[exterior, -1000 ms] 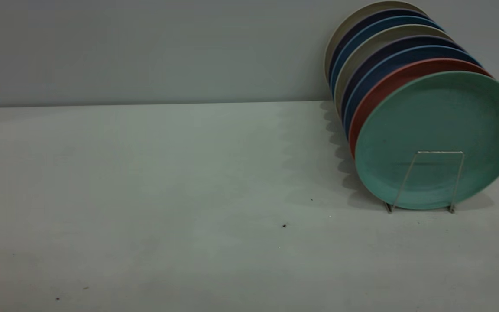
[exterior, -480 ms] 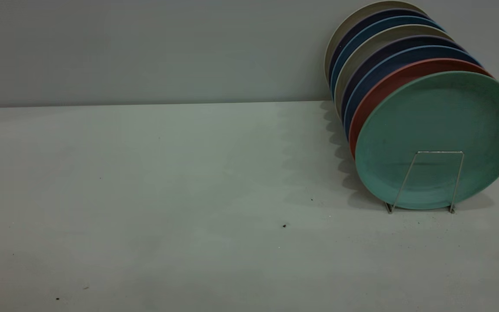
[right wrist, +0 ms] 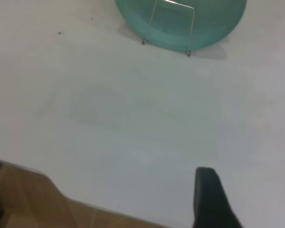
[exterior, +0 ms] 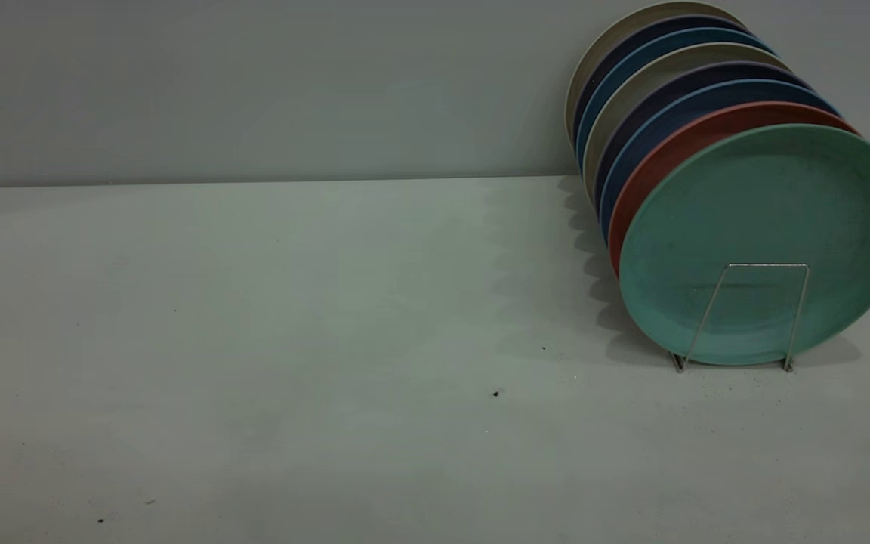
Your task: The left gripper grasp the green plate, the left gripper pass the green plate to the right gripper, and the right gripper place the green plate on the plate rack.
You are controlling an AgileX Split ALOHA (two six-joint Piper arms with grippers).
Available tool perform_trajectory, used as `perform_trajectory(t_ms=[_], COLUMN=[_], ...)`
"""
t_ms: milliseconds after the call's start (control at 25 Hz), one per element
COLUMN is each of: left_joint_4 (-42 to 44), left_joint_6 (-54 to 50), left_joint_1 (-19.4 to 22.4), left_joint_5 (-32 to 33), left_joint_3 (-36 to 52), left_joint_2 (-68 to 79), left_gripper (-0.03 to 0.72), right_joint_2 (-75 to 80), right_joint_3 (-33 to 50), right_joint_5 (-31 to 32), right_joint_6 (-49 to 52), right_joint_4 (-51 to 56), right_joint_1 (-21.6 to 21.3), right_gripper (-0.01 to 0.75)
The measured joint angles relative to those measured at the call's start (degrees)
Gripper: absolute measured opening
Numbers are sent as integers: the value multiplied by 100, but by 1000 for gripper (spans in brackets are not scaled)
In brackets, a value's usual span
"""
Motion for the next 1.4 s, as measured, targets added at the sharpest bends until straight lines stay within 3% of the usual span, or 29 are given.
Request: perform_trajectory(t_ms=[560, 840, 1400], left_joint_4=[-5, -8, -18], left_joint_6=[-11, -13, -13], left_joint_1=[0, -82, -228], left_joint_5=[-13, -25, -25], left_joint_3=[0, 7, 7], left_joint_2=[0, 0, 0], left_gripper=[365, 365, 364], right_joint_2=[-36, -524, -524], right_joint_3=[0, 7, 7], right_joint_5=[0, 5, 5], right_joint_6=[-6, -17, -17], right_joint_4=[11, 37, 62], right_joint_1=[-14, -551, -580], right_gripper=[416, 416, 416])
